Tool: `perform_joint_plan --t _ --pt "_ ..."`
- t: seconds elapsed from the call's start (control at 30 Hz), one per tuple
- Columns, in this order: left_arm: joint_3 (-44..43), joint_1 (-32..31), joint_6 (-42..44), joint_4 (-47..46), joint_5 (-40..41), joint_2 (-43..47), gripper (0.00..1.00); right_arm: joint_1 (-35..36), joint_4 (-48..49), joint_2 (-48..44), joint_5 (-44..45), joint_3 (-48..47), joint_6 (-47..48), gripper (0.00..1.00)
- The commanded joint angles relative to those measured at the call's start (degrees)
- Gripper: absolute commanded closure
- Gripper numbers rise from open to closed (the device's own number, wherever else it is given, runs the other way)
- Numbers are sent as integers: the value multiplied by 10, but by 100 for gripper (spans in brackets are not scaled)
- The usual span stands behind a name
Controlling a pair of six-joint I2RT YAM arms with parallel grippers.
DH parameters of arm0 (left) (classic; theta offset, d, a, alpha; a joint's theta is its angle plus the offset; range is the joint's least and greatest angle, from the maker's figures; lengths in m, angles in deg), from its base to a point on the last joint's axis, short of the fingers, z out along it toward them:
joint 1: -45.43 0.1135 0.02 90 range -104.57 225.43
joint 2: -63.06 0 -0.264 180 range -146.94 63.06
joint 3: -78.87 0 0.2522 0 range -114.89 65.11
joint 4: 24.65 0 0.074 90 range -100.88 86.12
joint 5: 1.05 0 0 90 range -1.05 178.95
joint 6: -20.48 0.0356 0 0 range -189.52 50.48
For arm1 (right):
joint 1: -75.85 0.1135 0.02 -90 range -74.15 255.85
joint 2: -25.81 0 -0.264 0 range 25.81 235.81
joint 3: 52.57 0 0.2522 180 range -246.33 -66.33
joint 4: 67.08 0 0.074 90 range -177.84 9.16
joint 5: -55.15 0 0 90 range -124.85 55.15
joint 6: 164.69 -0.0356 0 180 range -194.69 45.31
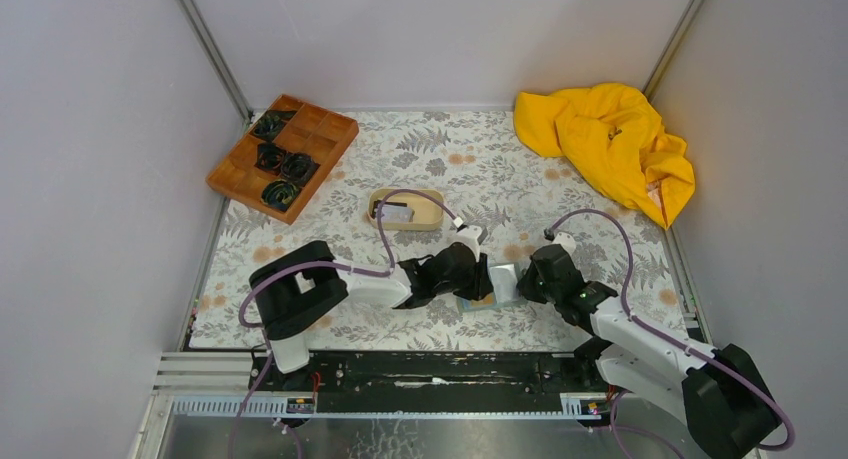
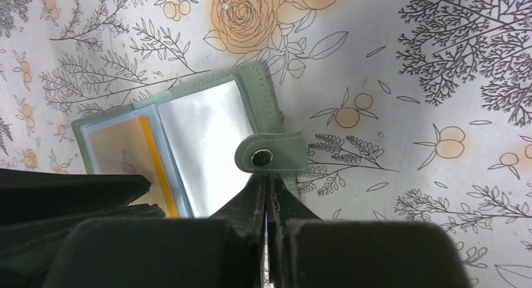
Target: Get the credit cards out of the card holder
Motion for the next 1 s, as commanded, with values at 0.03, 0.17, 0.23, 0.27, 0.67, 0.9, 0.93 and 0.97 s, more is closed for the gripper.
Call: perform_joint_plan --t 0.03,0.17,0.23,0.27,0.67,0.9,0.93,0.97 --pt "9 -2 -30 -55 -5 -14 64 -5 43 14 -27 13 -18 100" --pt "30 -1 -46 -71 -3 -1 65 -5 57 26 -38 22 -19 100" --pt "38 -1 -47 -72 1 13 66 -5 63 29 -43 26 -18 100" --pt "40 -1 -46 -70 3 23 66 -4 65 30 -45 26 -17 100" --pt "117 0 -71 -35 47 154 73 -5 79 31 -64 20 -12 100" --pt "171 -1 -117 -75 49 132 100 -5 115 46 -92 26 -16 100" --pt "175 -1 -121 -81 50 130 100 -4 116 47 -92 25 -15 100" --pt "177 0 -123 -82 52 125 100 -5 118 48 -93 25 -14 100"
